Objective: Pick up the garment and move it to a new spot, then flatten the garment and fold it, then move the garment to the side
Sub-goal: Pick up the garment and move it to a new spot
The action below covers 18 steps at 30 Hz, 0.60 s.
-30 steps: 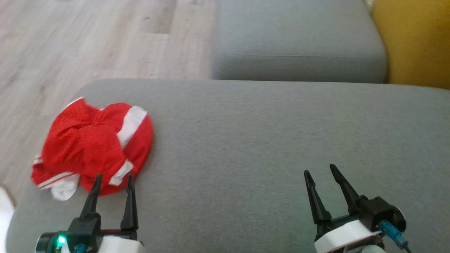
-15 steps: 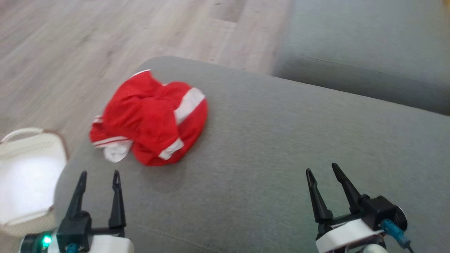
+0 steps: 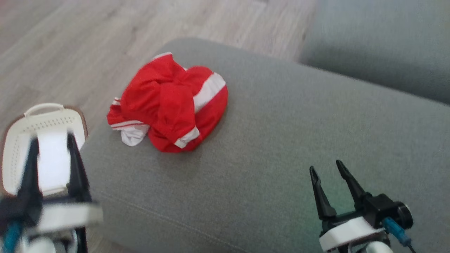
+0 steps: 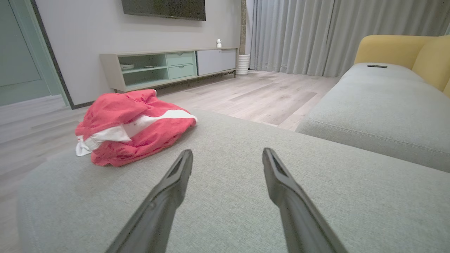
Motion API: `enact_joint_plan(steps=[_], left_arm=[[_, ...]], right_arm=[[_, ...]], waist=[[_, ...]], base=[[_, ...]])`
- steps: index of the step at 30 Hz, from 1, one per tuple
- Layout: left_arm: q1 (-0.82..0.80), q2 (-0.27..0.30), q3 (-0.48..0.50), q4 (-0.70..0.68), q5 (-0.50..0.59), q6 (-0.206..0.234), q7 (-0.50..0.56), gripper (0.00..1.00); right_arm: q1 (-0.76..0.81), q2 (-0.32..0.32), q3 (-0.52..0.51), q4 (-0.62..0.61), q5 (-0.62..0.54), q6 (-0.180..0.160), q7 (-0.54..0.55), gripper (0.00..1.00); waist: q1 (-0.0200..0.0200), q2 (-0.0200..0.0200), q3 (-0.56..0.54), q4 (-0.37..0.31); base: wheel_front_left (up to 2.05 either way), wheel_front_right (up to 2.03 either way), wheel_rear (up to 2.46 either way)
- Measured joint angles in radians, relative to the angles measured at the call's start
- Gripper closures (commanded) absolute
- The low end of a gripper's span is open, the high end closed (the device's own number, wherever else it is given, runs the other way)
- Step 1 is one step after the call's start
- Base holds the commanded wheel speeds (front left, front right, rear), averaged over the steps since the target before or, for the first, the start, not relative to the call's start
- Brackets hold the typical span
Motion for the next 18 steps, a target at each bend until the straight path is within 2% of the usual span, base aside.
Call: enact_joint_plan(steps=[4,9,12,18], left_arm=[[-0.191,0.032,0.009,0.017,-0.010,-0.072,-0.004,0.00],[-0.501,0.090,0.001,0.233,-0.046,-0.156,0.004,0.00],[-0.679,0.115,-0.034,0.403,-0.046,-0.184,0.088,0.00],[-0.957,0.124,-0.132,0.774,-0.078,-0.232,0.350,0.00]], right_arm=[[-0.020,-0.001,-0.020,-0.001,-0.051,0.000,0.000,0.00],[-0.080,-0.012,-0.032,-0.002,-0.104,0.000,0.000,0.00],[-0.111,-0.044,-0.037,-0.007,-0.117,0.000,0.000,0.00],[-0.178,-0.108,-0.042,-0.028,-0.127,0.000,0.000,0.00]], waist=[[0.0002,0.0000,0.058,-0.014],[0.0003,0.0000,0.144,-0.030],[0.0003,0.0000,0.199,-0.041],[0.0004,-0.0001,0.310,-0.060]], base=[[0.00,0.00,0.00],[0.00,0.00,0.00],[0.00,0.00,0.00],[0.00,0.00,0.00]])
